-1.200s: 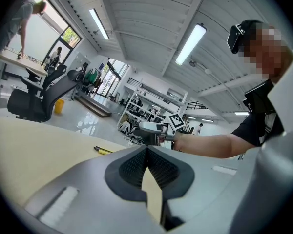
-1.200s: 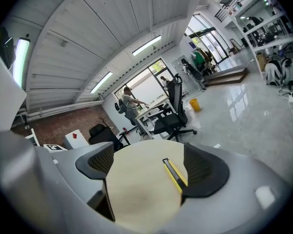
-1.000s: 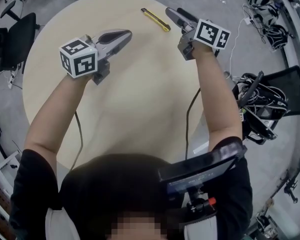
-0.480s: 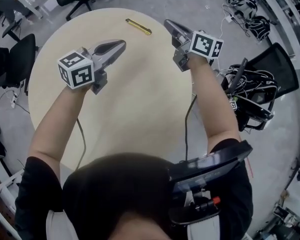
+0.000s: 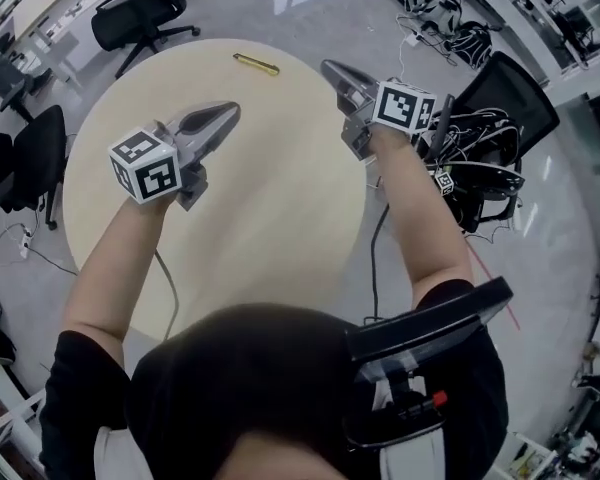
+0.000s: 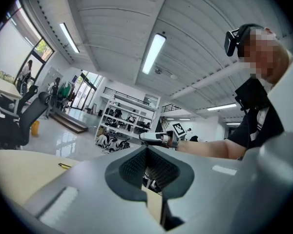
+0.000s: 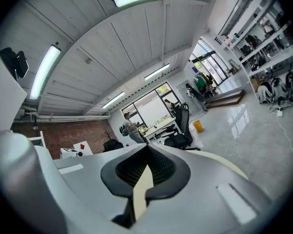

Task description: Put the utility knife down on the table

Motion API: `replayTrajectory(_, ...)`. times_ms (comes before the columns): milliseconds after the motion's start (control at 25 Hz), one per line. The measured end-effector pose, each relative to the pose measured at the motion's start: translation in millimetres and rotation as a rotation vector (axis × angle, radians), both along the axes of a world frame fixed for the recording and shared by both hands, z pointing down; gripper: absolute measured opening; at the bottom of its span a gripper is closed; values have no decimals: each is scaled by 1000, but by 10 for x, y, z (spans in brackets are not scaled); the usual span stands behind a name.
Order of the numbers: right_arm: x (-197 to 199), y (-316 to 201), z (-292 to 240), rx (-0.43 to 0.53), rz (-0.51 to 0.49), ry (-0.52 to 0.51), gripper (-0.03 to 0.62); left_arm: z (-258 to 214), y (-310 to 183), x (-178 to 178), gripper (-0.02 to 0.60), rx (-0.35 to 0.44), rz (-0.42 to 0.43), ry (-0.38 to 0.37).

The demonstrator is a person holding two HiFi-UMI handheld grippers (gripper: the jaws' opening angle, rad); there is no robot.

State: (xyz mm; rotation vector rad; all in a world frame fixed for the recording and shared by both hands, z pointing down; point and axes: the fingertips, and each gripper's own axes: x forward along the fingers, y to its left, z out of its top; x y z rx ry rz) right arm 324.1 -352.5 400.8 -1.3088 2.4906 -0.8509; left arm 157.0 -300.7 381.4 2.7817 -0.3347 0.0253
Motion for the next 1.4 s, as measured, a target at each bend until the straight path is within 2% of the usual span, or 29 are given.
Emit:
replayTrajectory(160,-210,740,-253,15,47,22,12,-158,643,-305,-2,21,53,6)
replayTrajectory(440,-714,1964,-736,49,155,37,12,-538,1565,-1158,-2,68,130,9)
replayTrajectory(560,-728,2580,-969,70,230,61,12,-793,1915,-1273,-2,94,185,38)
replayTrajectory(800,-614,3788,-1371,93,370,79,12,-1146,2682,-1103,-2,119,314,70)
replayTrajectory(1000,-589,5082,-1442,121,540,71,12,-1268,3470,-772,-2,124,486,120)
replayTrajectory(1160,-525,6111,-1405,141,666,57,12,-1297,4171,-497,-2,93,622,159)
replayTrajectory(1400,-403,7608,-1345,126,798,38,12,-1308,5262,-99,-2,62,750,203)
